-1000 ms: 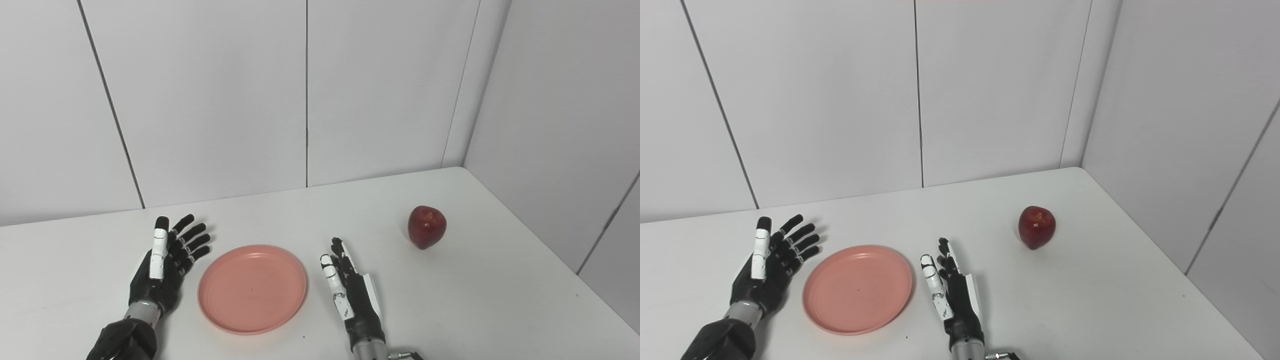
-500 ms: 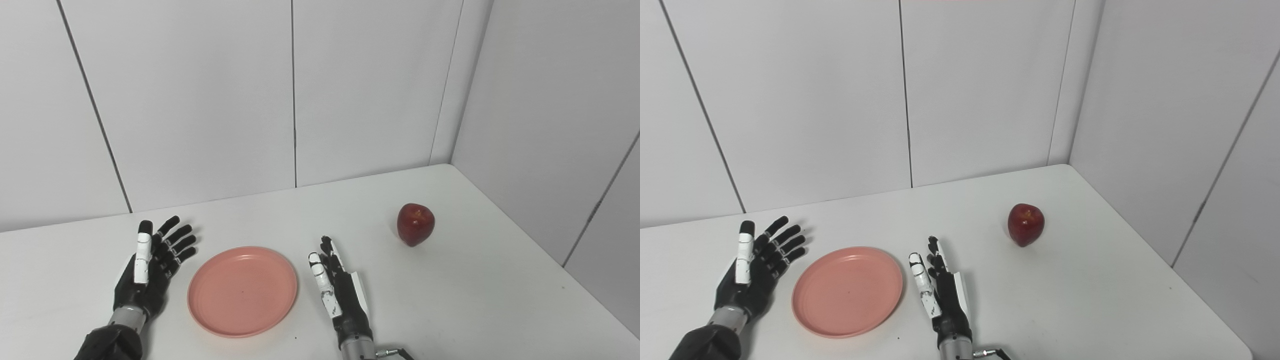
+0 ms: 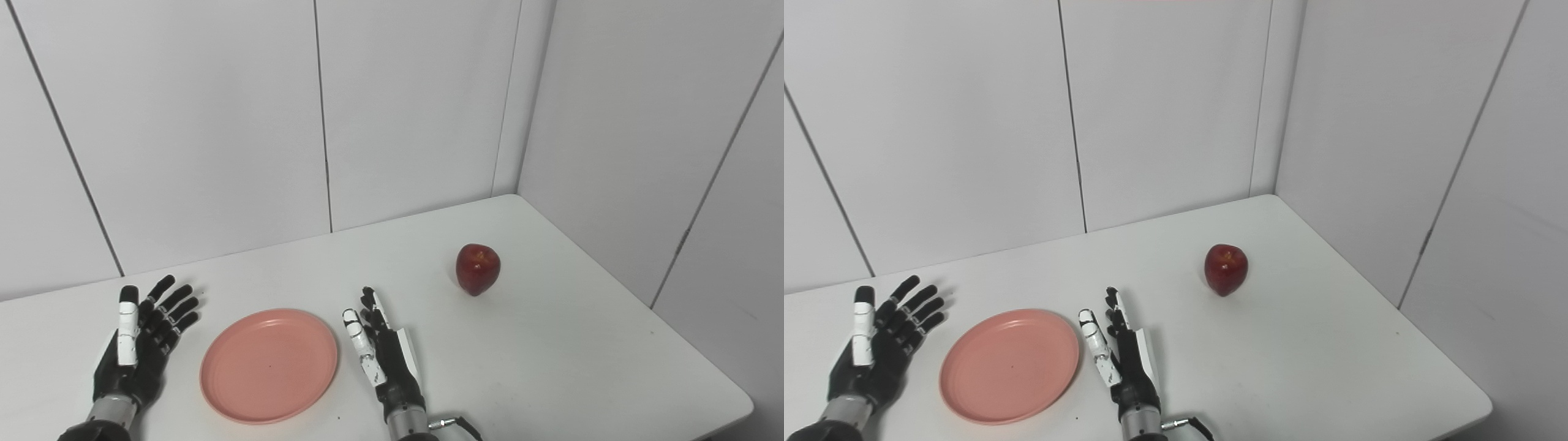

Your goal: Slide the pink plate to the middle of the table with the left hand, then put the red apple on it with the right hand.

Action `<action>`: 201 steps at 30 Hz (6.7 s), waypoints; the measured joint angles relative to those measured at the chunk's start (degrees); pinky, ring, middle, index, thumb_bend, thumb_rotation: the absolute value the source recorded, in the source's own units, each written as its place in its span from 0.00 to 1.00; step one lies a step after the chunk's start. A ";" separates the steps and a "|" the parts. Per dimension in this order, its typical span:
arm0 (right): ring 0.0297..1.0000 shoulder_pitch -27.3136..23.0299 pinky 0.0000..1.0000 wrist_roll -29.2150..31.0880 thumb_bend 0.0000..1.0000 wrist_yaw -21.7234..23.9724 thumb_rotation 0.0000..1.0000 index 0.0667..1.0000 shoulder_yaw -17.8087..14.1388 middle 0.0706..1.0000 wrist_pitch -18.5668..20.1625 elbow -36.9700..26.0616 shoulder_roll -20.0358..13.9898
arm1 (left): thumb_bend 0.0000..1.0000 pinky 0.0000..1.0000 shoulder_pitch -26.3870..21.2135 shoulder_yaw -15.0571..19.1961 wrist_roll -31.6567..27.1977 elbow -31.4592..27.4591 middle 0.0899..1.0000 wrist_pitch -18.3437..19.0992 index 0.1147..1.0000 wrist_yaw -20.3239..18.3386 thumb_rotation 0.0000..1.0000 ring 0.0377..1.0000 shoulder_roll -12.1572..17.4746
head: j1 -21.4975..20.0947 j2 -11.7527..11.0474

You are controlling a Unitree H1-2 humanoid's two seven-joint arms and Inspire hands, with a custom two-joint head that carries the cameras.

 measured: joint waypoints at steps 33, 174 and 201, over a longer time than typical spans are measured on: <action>0.92 0.38 0.93 4.95 0.78 1.83 1.00 0.94 -3.23 0.94 3.43 -9.86 -0.41 | 0.88 0.86 0.46 0.27 -1.10 -0.66 0.83 -0.03 0.82 0.00 0.89 0.83 0.01 | -0.45 -2.11; 0.41 -14.53 0.32 -35.71 0.70 5.91 0.98 0.68 1.90 0.54 12.62 15.54 -38.17 | 0.87 0.87 2.56 -2.04 -0.43 -4.64 0.81 1.41 0.85 0.84 0.91 0.82 -1.04 | 2.72 -2.46; 0.17 -15.63 0.14 -29.49 0.51 -3.09 0.16 0.45 2.77 0.23 6.20 19.91 -38.34 | 0.87 0.87 2.69 -2.34 -0.27 -4.87 0.82 1.43 0.85 0.86 0.91 0.81 -1.08 | 3.16 -2.29</action>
